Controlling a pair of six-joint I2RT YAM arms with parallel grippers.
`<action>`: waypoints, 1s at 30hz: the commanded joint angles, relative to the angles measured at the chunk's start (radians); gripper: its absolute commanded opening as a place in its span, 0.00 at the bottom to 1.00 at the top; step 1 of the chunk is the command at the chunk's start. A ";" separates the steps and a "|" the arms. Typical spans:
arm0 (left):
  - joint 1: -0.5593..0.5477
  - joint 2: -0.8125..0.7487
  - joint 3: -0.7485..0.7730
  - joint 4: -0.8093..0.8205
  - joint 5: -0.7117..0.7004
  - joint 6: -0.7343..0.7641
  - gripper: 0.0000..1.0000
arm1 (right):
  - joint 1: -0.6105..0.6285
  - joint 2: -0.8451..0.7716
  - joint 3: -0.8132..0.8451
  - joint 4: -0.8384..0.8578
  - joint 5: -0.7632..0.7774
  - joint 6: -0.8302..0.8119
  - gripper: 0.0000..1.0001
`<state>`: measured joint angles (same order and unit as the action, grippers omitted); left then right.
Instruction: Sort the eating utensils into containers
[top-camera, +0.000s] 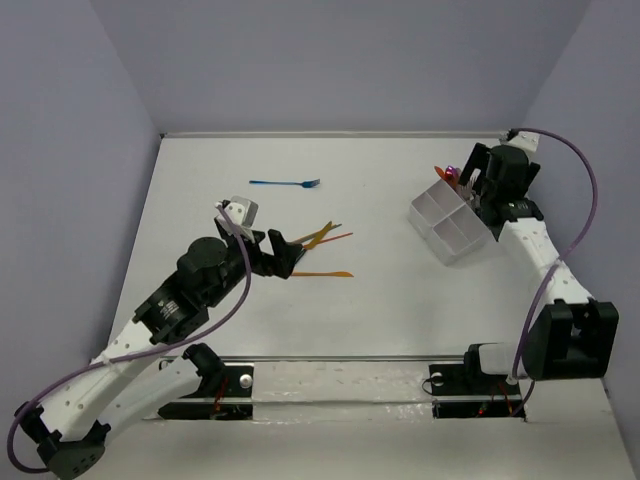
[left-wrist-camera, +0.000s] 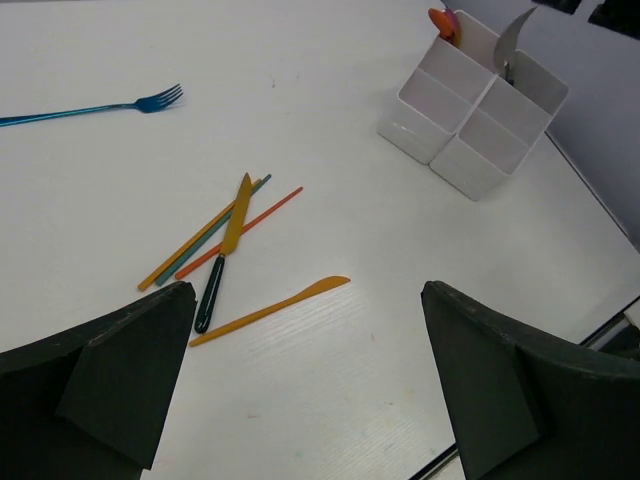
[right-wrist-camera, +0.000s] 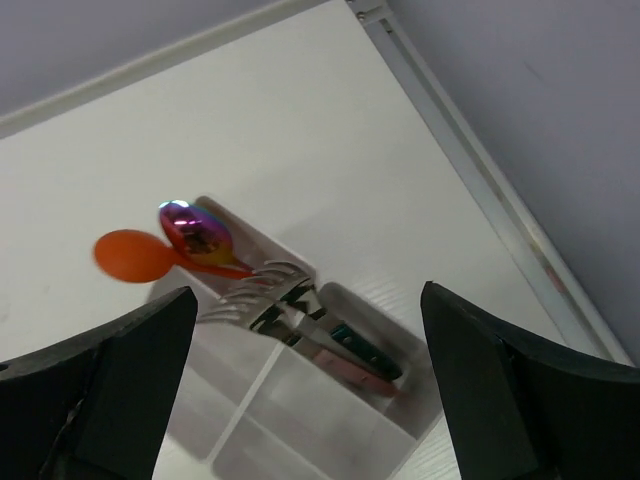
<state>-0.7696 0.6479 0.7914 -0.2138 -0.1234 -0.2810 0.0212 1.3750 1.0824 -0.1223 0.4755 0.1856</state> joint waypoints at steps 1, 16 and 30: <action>0.007 0.082 0.031 0.031 -0.035 -0.020 0.99 | 0.008 -0.184 0.057 -0.089 -0.198 0.113 1.00; 0.134 0.683 0.434 -0.033 -0.197 0.109 0.84 | 0.026 -0.649 -0.354 -0.023 -0.799 0.330 0.96; 0.447 1.234 0.807 0.056 0.140 0.523 0.68 | 0.106 -0.763 -0.487 0.026 -0.959 0.387 0.93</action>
<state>-0.3336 1.7611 1.4239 -0.1230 -0.1108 0.1341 0.1028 0.6369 0.5972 -0.1535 -0.4297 0.5663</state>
